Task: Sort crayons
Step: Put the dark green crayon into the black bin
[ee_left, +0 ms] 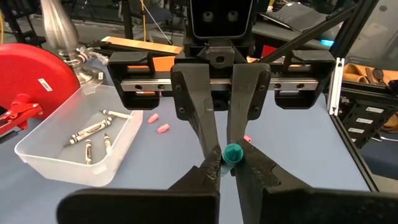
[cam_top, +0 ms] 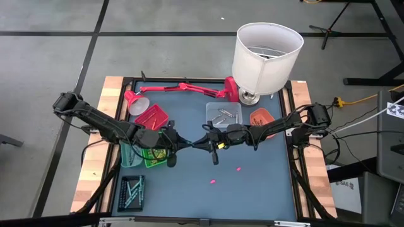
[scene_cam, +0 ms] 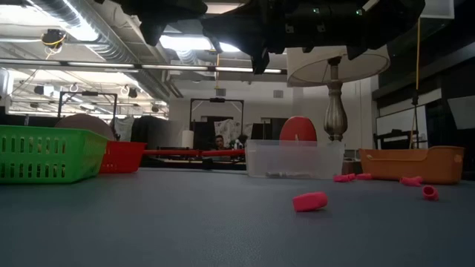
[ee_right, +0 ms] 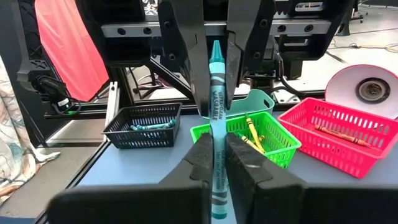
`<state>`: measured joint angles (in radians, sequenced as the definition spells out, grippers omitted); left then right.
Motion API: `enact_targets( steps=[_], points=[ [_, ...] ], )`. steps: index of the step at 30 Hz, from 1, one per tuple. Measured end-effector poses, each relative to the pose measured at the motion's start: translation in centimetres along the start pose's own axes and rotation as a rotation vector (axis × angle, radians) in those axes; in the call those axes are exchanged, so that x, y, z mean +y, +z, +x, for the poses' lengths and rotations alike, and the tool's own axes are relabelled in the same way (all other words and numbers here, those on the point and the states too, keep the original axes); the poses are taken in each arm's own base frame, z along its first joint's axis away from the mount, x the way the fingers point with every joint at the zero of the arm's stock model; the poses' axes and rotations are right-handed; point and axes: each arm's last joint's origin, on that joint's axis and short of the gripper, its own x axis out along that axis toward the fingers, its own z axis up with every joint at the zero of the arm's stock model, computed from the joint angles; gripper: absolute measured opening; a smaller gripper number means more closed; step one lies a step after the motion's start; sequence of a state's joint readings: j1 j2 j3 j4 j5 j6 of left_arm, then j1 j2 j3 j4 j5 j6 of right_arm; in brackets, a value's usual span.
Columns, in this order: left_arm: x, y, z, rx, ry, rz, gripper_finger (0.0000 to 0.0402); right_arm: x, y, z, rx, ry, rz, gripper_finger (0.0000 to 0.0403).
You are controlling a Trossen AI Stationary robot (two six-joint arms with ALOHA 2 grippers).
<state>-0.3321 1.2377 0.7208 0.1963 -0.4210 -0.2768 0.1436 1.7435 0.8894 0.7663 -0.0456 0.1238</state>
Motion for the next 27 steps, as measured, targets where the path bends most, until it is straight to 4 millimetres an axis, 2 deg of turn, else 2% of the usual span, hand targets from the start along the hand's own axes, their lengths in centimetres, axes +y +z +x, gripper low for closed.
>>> enact_targets(
  steps=[11, 27],
  points=[
    [0.0, -0.01, 0.0, 0.001, 0.0, 0.0, 0.0011, -0.02, 0.0, 0.0, 0.0, -0.001, 0.002, 0.0109],
    [0.0, -0.01, 0.0, 0.001, 0.0, 0.0, 0.0012, 0.01, 0.2, -0.12, 0.001, -0.001, 0.002, 0.0117]
  ],
)
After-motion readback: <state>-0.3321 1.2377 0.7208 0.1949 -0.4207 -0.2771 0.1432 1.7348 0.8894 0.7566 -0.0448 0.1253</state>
